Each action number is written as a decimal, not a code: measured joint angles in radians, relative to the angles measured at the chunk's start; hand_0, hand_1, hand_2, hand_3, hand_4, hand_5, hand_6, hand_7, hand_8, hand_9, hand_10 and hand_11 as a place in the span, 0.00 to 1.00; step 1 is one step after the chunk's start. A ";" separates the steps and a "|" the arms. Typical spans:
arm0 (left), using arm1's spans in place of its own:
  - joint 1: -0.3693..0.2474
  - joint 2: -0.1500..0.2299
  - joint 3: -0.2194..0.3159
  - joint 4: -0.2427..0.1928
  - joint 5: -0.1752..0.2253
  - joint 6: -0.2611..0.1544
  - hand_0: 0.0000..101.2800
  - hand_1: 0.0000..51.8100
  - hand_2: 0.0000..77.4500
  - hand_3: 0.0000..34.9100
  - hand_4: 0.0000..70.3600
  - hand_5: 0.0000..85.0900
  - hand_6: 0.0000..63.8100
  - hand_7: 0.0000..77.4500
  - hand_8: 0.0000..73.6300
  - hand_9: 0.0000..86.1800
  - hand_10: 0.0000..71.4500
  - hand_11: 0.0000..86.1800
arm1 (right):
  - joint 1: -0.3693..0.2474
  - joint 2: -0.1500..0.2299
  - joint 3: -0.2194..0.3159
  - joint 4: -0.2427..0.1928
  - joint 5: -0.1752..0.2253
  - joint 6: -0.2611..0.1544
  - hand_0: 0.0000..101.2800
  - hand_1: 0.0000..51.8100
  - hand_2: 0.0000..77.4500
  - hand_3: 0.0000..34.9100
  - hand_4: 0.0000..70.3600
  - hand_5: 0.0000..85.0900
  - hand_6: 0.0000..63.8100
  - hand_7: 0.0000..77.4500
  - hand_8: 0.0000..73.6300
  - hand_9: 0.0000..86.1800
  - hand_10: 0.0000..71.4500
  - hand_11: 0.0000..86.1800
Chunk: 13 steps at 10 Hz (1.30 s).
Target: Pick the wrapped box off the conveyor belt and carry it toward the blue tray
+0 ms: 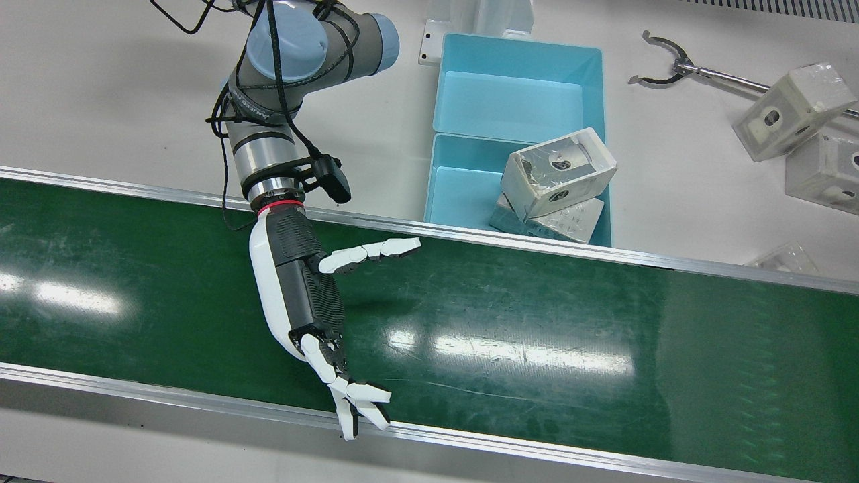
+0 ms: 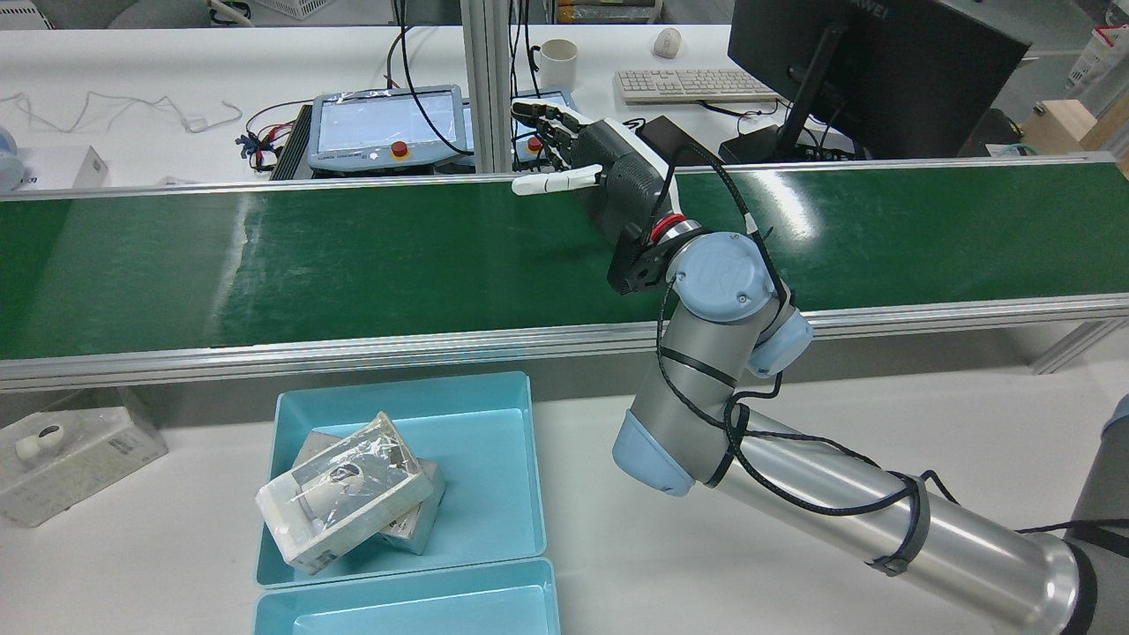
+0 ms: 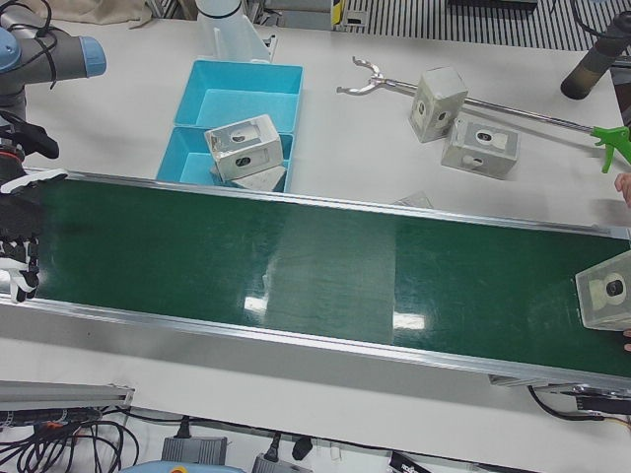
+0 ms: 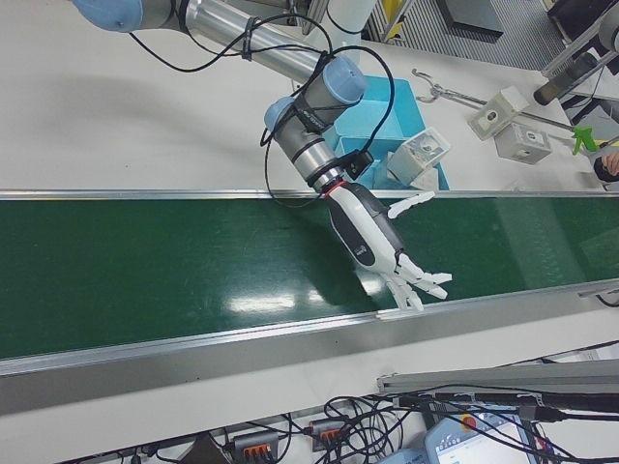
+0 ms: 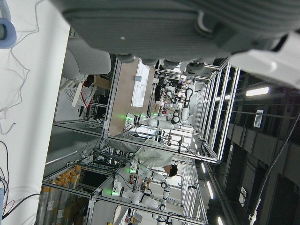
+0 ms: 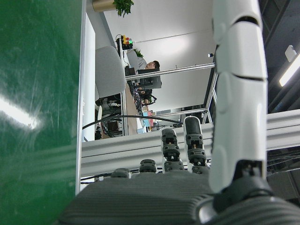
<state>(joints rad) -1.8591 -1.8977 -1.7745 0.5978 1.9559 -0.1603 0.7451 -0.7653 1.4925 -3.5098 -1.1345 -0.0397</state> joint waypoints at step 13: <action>0.000 0.000 0.000 0.000 0.000 0.000 0.00 0.00 0.01 0.00 0.00 0.01 0.00 0.01 0.01 0.01 0.01 0.01 | -0.006 -0.002 0.007 0.000 0.001 0.002 0.48 0.29 0.12 0.20 0.13 0.29 0.07 0.09 0.01 0.04 0.00 0.01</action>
<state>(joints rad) -1.8591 -1.8977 -1.7745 0.5978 1.9559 -0.1603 0.7394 -0.7669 1.4999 -3.5098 -1.1336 -0.0377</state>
